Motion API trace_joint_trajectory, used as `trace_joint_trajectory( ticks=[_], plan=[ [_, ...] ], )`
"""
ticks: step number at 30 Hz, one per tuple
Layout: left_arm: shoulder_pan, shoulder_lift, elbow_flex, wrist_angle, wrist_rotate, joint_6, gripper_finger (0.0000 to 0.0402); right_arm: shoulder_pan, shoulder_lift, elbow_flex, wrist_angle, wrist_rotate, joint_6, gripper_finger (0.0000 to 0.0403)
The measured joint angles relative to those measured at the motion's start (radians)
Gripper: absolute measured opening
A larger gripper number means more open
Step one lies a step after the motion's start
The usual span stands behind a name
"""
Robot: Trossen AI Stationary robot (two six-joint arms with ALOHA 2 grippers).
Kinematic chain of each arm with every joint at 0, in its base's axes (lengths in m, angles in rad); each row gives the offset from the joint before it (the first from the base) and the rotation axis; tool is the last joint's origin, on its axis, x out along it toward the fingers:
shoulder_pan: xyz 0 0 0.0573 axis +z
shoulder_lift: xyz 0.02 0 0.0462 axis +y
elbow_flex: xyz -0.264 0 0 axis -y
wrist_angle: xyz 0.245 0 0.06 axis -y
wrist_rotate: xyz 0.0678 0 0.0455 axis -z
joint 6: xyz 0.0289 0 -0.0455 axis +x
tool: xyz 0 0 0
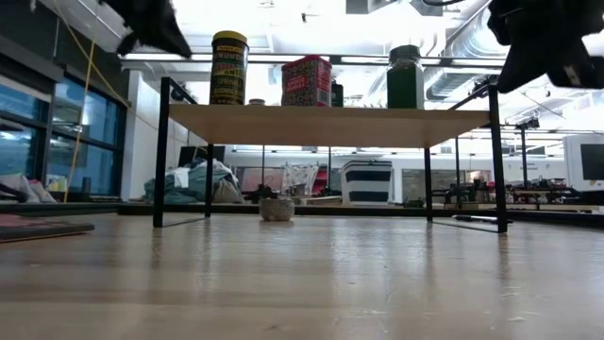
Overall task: Shelf spices
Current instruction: Move the shelf a quarter turn to the right on the table
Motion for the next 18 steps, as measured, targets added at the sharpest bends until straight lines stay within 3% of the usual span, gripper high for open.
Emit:
trace_joint_trajectory(
  ticks=[7, 18],
  plan=[
    [0.226, 0.194, 0.001, 0.144, 0.179, 0.139, 0.0, 0.001, 0.001, -0.062, 0.172, -0.005, -0.011, 0.0],
    [0.335, 0.454, 0.0, 0.171, 0.311, 0.276, 0.0, 0.0, 0.001, -0.062, 0.129, 0.08, 0.007, 0.0]
  ],
)
